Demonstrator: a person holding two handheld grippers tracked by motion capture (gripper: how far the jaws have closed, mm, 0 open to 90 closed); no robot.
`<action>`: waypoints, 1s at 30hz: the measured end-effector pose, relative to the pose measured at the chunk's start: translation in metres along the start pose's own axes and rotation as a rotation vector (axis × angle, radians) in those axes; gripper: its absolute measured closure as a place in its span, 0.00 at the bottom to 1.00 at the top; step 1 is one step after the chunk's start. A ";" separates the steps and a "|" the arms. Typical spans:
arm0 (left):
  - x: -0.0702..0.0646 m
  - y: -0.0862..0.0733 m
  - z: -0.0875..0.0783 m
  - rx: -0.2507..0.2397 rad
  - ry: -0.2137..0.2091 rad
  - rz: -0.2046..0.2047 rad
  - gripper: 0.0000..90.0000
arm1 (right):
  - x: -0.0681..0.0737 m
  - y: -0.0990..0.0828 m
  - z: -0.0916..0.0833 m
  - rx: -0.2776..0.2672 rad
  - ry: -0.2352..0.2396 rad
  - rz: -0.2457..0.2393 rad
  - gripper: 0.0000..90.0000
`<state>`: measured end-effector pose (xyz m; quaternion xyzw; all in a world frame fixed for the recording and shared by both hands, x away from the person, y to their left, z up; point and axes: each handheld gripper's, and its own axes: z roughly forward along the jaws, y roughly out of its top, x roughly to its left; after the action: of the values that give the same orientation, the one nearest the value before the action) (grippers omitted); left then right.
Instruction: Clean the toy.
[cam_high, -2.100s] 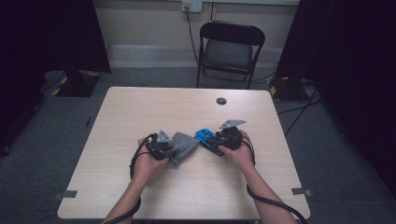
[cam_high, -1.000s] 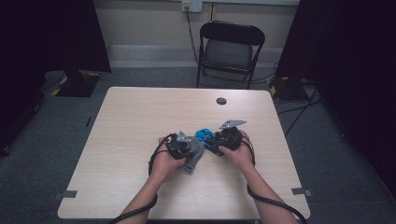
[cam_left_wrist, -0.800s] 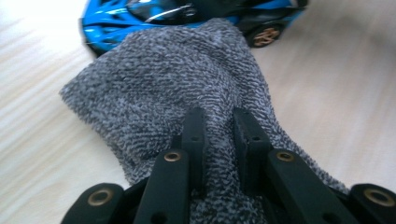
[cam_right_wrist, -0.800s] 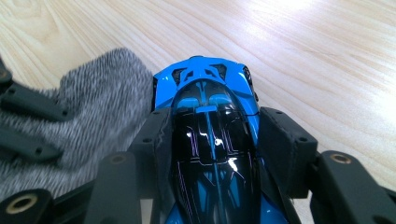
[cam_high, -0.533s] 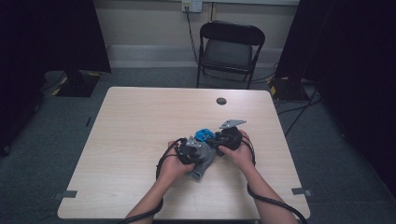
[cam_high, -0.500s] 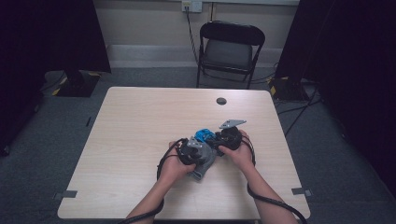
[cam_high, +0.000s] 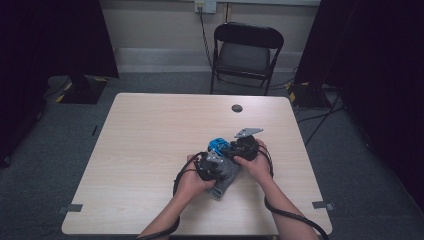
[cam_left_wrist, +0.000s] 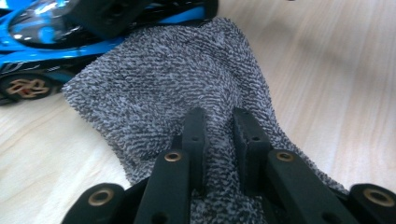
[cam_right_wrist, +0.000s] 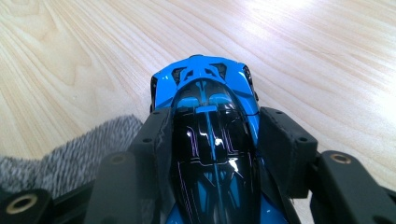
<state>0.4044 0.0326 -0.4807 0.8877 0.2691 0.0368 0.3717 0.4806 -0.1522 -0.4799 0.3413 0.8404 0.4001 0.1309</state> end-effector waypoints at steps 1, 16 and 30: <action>-0.001 0.000 0.001 -0.003 -0.006 0.004 0.86 | 0.000 0.000 0.000 0.001 0.001 -0.001 0.51; -0.018 0.004 0.008 -0.030 -0.063 0.014 0.86 | 0.000 0.000 0.001 -0.005 0.001 0.001 0.51; -0.039 0.008 0.015 -0.048 -0.123 0.059 0.86 | -0.001 0.000 0.001 -0.010 0.006 0.004 0.51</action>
<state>0.3784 -0.0015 -0.4803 0.8867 0.2187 -0.0006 0.4075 0.4818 -0.1524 -0.4810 0.3412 0.8381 0.4057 0.1290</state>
